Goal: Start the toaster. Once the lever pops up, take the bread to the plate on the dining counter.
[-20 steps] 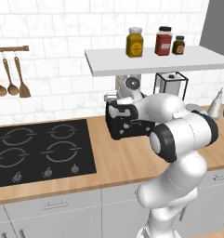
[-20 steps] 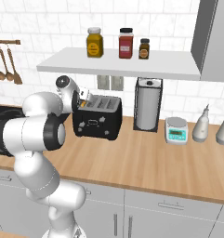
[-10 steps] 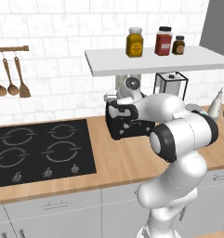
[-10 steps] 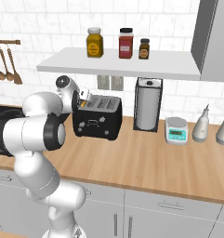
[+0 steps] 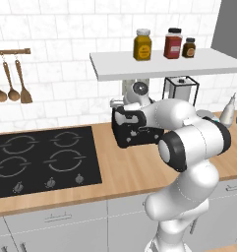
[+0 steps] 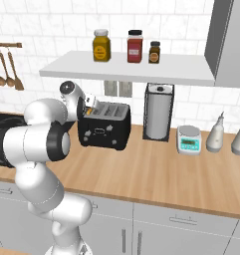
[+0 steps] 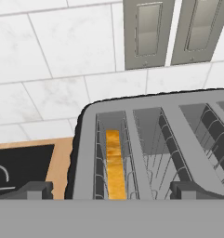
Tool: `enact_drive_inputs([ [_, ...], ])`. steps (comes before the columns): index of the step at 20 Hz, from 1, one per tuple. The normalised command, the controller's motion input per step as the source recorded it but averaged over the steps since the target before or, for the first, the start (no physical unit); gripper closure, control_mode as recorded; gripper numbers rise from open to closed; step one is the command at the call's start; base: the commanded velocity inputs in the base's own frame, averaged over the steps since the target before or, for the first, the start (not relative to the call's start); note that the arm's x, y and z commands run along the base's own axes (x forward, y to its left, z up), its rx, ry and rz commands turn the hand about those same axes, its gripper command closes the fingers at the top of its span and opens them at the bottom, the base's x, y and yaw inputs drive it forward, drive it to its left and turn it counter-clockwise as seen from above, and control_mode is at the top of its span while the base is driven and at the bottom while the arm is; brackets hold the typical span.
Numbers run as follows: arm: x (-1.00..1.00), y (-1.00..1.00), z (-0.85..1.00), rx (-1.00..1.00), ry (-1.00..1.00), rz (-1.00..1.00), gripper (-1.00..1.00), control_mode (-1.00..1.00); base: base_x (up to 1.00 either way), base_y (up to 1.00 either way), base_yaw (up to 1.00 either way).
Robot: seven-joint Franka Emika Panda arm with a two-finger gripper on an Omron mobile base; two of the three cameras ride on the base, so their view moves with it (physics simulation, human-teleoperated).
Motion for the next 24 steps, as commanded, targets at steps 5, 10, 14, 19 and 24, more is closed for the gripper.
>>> enact_drive_inputs([
  [5,0.00,0.00,0.00,0.00,0.00,0.00,-1.00,-1.00,0.00,0.00,0.00],
  [10,0.00,0.00,0.00,0.00,0.00,0.00,-1.00,-1.00,0.00,0.00,0.00],
  [14,0.00,0.00,0.00,0.00,0.00,0.00,-1.00,-1.00,0.00,0.00,0.00],
  [19,0.00,0.00,0.00,0.00,0.00,0.00,-1.00,-1.00,0.00,0.00,0.00],
  [24,0.00,0.00,0.00,0.00,0.00,0.00,-1.00,-1.00,0.00,0.00,0.00],
])
